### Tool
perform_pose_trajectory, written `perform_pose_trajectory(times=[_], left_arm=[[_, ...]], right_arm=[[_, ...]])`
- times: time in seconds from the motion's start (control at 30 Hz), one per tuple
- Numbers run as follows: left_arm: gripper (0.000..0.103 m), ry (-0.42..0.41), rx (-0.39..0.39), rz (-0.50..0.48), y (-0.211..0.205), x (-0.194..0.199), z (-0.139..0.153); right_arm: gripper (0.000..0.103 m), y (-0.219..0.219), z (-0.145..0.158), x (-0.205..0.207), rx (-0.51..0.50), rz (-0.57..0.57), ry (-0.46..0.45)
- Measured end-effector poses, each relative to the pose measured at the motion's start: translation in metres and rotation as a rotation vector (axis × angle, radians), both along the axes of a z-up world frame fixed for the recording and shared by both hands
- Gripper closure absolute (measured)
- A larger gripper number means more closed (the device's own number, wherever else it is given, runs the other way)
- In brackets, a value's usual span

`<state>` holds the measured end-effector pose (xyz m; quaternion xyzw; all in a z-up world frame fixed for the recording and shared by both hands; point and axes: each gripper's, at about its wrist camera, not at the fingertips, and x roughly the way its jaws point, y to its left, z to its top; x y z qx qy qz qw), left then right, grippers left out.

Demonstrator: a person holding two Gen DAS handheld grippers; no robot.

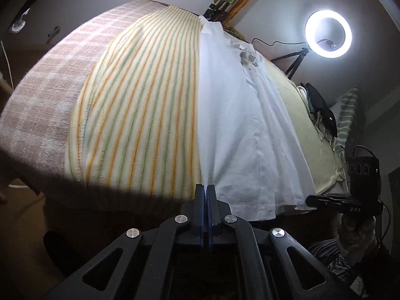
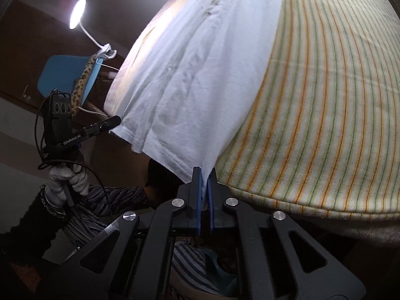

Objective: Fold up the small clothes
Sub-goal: 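Lift the hem with both tools and fold it toward the collar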

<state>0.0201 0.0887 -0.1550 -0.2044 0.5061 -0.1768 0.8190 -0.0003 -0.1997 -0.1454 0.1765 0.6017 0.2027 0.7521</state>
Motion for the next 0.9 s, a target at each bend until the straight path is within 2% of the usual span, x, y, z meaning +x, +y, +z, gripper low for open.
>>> perform_pose_trajectory(times=[0.1, 0.17, 0.23, 0.33, 0.7, 0.9], left_arm=[[0.103, -0.057, 0.014, -0.008, -0.001, -0.003, 0.015], [0.103, -0.037, 0.014, -0.002, 0.000, 0.001, 0.011], [0.103, -0.002, -0.003, 0.006, 0.000, 0.003, 0.004], [0.103, -0.018, 0.007, -0.011, -0.005, 0.001, 0.009], [0.103, -0.009, -0.109, 0.021, -0.002, 0.024, 0.032], [0.103, -0.035, -0.114, 0.026, -0.007, 0.055, 0.051]], right_arm=[[0.098, -0.011, 0.015, -0.004, 0.053, -0.017, -0.044], [0.098, -0.011, 0.013, -0.004, 0.013, -0.004, -0.049], [0.098, -0.008, 0.000, -0.003, -0.016, -0.001, -0.005], [0.098, -0.008, 0.003, -0.002, -0.002, -0.006, -0.009], [0.098, -0.021, 0.009, 0.015, 0.163, -0.102, 0.015], [0.098, -0.030, 0.024, 0.038, 0.210, -0.145, -0.008]])
